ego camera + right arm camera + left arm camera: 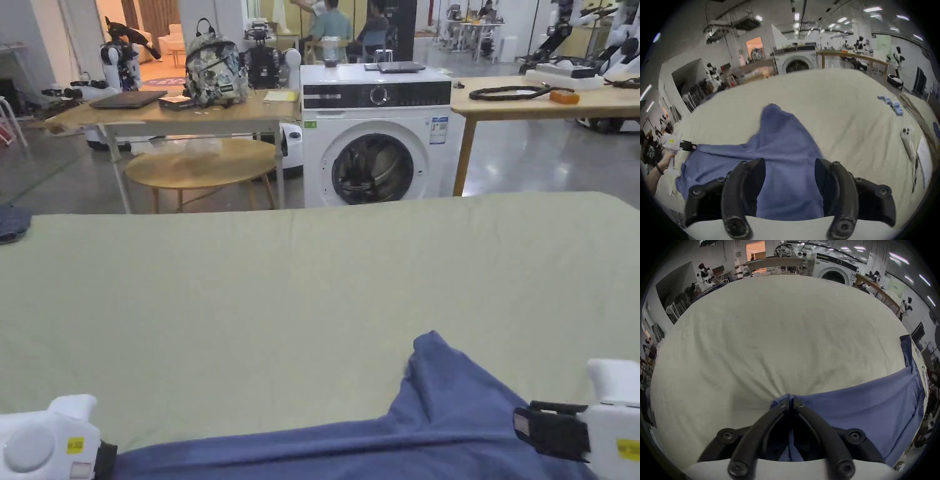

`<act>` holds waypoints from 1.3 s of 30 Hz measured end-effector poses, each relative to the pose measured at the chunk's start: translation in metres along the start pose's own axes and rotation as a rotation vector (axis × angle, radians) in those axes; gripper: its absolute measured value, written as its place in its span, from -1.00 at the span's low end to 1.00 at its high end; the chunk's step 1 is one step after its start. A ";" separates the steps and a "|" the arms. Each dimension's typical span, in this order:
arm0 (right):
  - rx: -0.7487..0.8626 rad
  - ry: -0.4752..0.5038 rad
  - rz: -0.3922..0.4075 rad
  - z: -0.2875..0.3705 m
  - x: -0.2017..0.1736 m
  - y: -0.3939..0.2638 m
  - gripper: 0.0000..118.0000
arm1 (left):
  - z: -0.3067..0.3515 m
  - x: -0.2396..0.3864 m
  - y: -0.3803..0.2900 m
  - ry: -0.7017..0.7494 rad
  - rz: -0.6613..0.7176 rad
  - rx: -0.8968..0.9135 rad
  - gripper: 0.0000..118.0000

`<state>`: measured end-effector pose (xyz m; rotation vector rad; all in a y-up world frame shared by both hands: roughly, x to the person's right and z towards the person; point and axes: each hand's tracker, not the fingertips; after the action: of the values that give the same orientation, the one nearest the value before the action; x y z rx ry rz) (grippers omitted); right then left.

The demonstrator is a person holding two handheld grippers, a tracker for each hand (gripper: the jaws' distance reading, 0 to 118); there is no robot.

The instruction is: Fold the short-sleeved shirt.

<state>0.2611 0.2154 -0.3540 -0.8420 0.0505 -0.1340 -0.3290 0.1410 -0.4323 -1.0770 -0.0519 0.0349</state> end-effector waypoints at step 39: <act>0.024 -0.120 -0.110 0.143 0.024 -0.201 -0.98 | 0.188 -0.009 -0.252 -0.134 0.056 0.259 -1.00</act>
<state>0.2789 0.1855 -0.1088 -0.8276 -0.1104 -0.1866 -0.3479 0.1863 -0.1218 -0.8163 -0.1344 0.1597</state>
